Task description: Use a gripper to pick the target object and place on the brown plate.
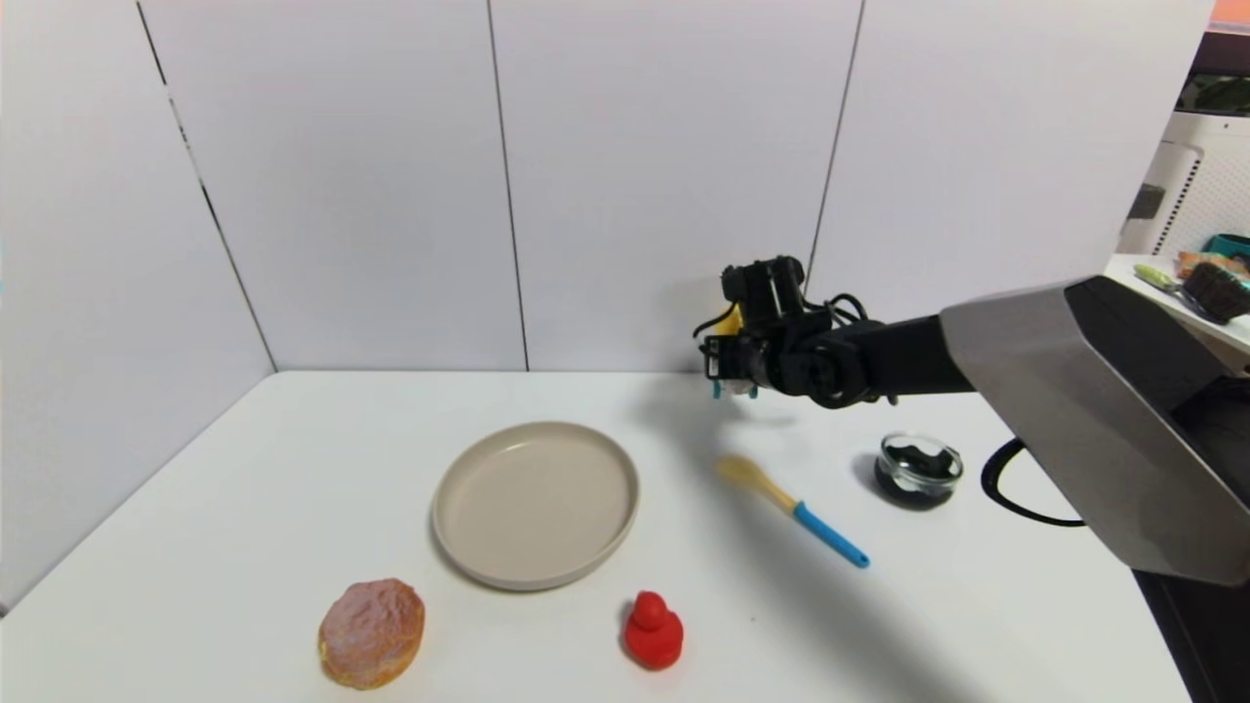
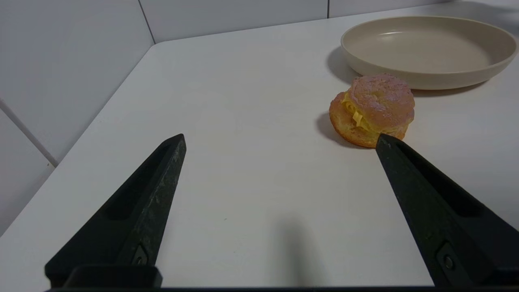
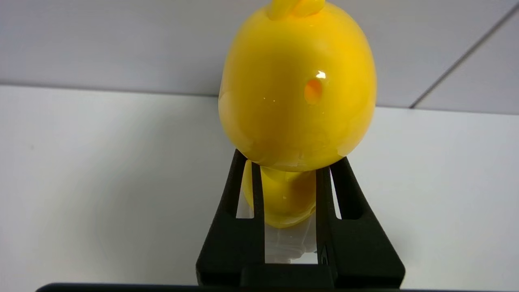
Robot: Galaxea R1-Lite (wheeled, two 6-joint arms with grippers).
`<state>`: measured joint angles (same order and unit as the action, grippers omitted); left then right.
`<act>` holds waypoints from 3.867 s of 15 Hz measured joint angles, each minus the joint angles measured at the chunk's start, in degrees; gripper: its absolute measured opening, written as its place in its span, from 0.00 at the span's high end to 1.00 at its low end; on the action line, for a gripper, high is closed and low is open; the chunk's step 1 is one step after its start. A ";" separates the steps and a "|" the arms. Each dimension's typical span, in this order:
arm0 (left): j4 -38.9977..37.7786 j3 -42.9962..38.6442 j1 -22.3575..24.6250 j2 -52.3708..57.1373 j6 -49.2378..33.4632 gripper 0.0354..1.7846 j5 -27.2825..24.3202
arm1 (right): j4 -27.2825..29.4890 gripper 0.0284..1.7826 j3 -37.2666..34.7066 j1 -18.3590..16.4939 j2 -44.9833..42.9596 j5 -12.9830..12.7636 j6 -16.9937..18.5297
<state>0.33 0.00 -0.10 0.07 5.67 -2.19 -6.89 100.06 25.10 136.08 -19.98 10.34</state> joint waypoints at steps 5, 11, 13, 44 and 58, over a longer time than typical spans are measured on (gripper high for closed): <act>-0.04 0.00 0.00 0.00 0.02 0.06 0.00 | 0.66 0.81 -5.90 3.12 -8.72 5.62 -0.74; -0.02 0.00 0.00 0.00 0.00 0.06 0.00 | 0.72 0.81 -3.62 13.74 -11.72 8.72 -0.83; -0.02 0.00 0.00 0.00 0.00 0.06 0.00 | 0.96 0.81 -3.43 17.87 -11.50 8.72 -0.76; -0.02 0.00 0.00 0.00 0.00 0.06 0.00 | 22.21 0.10 -44.72 10.47 -53.86 8.02 -0.48; -0.02 0.00 0.02 0.00 0.00 0.06 0.00 | 22.17 0.05 -85.04 -22.95 -114.64 10.53 -13.03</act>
<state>0.30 0.00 -0.07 0.07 5.67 -2.19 15.29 15.02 2.15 21.44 -9.45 -2.69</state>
